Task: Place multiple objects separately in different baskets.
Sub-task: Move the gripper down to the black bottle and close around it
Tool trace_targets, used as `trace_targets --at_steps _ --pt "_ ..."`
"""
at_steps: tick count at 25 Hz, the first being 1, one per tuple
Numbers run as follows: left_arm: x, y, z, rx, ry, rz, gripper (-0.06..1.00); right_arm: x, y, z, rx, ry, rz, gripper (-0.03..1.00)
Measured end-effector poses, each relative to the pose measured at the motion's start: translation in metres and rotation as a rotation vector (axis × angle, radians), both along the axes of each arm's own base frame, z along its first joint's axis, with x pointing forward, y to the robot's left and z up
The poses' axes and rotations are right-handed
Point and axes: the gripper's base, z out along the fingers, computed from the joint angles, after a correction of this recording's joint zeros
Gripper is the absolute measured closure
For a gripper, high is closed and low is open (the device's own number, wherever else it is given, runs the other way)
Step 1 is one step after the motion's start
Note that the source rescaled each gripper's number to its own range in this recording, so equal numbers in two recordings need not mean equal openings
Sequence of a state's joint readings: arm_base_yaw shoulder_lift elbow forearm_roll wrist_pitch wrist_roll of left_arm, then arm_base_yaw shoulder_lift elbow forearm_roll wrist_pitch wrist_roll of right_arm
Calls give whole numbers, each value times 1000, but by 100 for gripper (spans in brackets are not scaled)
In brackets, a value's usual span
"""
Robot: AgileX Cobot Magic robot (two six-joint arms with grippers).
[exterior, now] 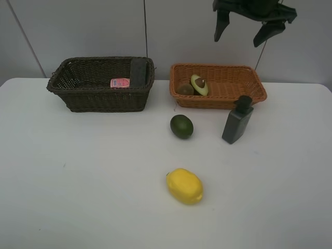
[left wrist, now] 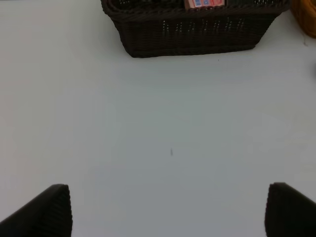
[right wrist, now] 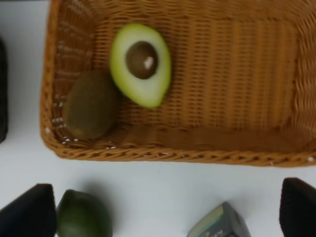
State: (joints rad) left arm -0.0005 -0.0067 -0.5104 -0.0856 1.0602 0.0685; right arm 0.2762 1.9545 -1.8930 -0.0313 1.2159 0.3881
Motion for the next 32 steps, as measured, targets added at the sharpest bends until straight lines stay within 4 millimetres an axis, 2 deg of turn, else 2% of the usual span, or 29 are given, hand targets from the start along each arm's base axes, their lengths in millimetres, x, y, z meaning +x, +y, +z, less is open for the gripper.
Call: trace_targets --at_steps 4,7,10,15,23,27,32 --pt "0 0 0 0 0 0 -6 -1 -44 -16 159 115 -271 -1" --pt "0 0 0 0 0 0 -6 -8 -60 -14 186 128 -334 -1" --pt "0 0 0 0 0 0 -6 -19 -65 -19 168 155 -364 -1" --pt "0 0 0 0 0 0 -6 -29 -66 -45 145 249 -386 -1" --pt "0 0 0 0 0 0 -6 -36 -66 -64 128 319 -390 -1" --pt "0 0 0 0 0 0 -6 -33 -53 -76 126 337 -364 -1" --pt "0 0 0 0 0 0 -6 -26 -34 -101 115 363 -335 -1"
